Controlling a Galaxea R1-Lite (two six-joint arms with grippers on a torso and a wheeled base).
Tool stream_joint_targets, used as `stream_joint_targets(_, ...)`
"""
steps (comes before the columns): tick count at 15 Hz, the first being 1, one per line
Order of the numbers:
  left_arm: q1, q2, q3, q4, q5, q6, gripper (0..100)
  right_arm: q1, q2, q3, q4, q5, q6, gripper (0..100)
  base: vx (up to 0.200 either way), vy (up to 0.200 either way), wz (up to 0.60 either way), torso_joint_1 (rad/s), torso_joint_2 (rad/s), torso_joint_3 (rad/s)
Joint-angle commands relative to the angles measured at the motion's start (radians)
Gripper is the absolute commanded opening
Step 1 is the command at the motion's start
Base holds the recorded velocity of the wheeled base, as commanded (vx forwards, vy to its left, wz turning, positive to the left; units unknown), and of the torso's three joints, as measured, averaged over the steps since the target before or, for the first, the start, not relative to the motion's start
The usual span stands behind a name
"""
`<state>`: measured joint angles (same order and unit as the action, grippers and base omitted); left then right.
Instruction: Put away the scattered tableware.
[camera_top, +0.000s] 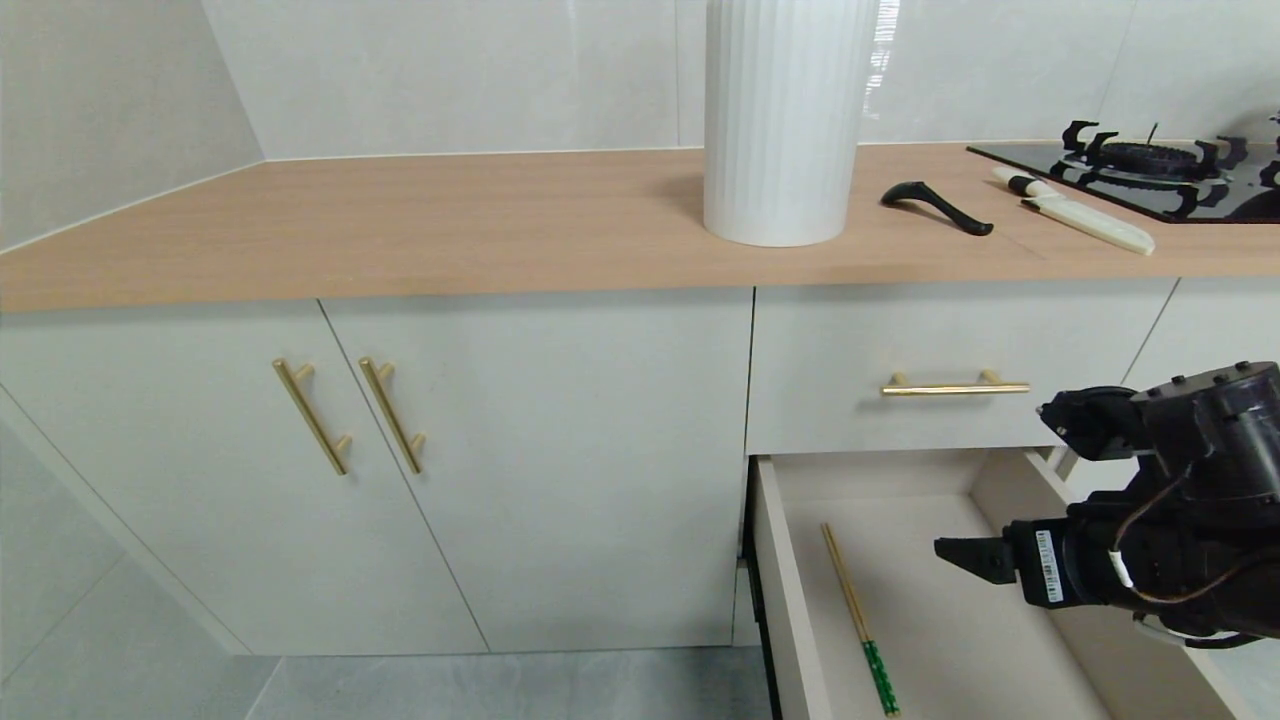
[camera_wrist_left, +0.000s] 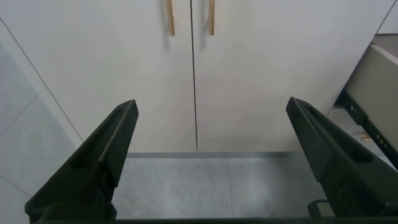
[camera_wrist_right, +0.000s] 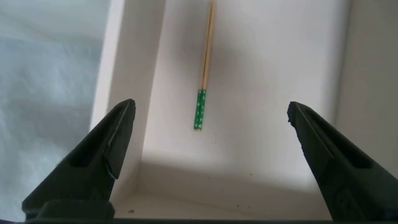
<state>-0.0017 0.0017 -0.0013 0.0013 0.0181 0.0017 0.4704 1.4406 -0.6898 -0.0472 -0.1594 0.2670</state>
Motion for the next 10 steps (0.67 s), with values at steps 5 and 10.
stream_joint_targets(5,0.000,0.000,0.000,0.000,0.000,0.000,100,0.001,-0.029,-0.001,-0.005,0.001,-0.023,100,0.000,0.000,0.00,0.055,-0.17,-0.194)
stream_joint_targets(10,0.000,0.000,0.000,0.000,0.000,0.000,100,0.001,-0.025,-0.001,-0.006,0.001,-0.028,100,0.000,0.000,0.00,0.133,-0.51,-0.307)
